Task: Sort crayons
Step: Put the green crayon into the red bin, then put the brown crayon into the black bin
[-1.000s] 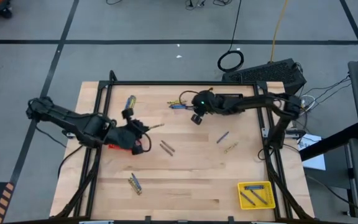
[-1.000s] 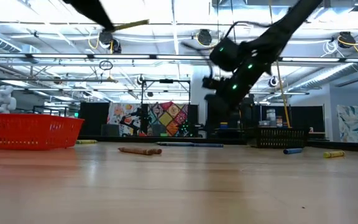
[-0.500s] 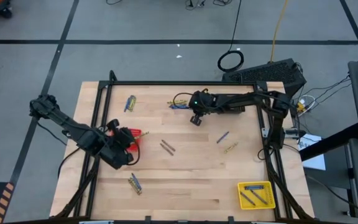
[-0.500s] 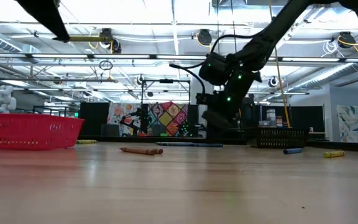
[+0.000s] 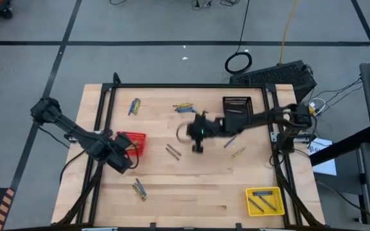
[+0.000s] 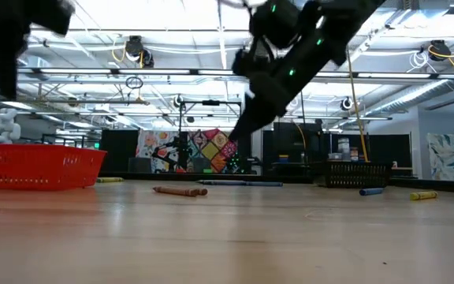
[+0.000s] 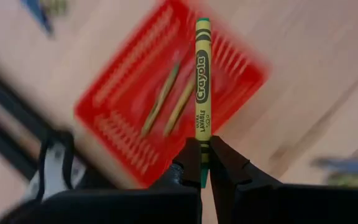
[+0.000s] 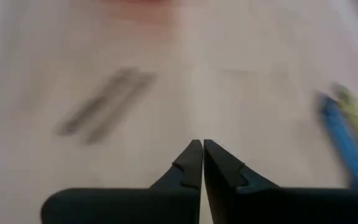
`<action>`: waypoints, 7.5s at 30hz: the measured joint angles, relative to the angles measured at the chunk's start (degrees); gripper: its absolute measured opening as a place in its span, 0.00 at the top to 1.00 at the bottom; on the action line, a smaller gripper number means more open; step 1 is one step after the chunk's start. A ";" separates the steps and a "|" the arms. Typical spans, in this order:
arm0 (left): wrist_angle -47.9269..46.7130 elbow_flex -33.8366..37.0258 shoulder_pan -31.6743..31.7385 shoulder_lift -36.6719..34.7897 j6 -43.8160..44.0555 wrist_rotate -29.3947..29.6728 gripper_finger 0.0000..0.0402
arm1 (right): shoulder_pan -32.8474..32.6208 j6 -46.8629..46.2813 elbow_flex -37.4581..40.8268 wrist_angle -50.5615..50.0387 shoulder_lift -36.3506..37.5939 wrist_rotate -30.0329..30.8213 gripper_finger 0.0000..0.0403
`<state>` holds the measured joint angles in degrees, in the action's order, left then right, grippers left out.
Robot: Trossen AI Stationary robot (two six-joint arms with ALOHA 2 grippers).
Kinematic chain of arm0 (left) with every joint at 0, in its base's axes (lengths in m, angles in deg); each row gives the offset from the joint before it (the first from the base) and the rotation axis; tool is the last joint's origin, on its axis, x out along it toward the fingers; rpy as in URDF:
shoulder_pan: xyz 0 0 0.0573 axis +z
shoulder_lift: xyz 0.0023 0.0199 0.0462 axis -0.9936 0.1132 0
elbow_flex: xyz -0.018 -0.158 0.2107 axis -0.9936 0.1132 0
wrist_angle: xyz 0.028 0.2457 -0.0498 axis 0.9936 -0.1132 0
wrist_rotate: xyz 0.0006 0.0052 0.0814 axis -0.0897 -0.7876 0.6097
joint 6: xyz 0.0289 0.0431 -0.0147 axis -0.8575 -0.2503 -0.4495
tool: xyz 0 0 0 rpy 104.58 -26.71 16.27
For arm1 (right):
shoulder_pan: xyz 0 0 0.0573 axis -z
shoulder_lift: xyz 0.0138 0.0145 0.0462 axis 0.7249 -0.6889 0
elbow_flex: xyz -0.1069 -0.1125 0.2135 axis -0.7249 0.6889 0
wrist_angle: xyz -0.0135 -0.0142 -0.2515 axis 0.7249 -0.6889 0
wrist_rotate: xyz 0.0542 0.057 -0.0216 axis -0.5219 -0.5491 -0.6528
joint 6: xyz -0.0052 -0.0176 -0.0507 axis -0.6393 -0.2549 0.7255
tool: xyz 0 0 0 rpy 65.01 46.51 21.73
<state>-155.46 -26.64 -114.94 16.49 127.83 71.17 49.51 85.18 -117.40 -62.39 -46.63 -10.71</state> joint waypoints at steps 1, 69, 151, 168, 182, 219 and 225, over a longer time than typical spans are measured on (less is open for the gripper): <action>0.38 1.54 0.51 0.03 -0.08 -0.89 0.98 | -1.93 0.26 0.00 0.15 0.00 0.64 1.00; 113.86 28.66 69.78 6.94 -79.96 -12.49 0.66 | 21.06 10.07 18.01 42.18 3.71 2.49 1.00; 84.42 17.60 -1.15 2.17 -39.12 37.53 0.66 | -19.92 -4.45 5.07 1.44 6.53 26.75 0.99; 85.10 17.57 -0.40 2.15 -38.97 37.07 0.66 | -5.88 -5.69 1.61 30.70 -15.33 1.44 0.71; 85.00 17.57 -0.40 2.15 -38.97 37.03 0.66 | -6.12 -5.52 -1.90 23.19 -18.75 1.46 0.69; 84.66 17.55 -0.35 2.13 -39.06 35.39 0.66 | 1.60 -2.73 11.50 -35.25 28.43 23.66 0.99; 84.64 17.53 0.94 2.13 -39.97 35.46 0.66 | 18.97 9.95 10.67 -46.11 35.24 14.85 1.00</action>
<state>-70.83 -9.11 -114.00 18.62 87.86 106.63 68.47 95.13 -106.73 -108.50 -11.39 4.15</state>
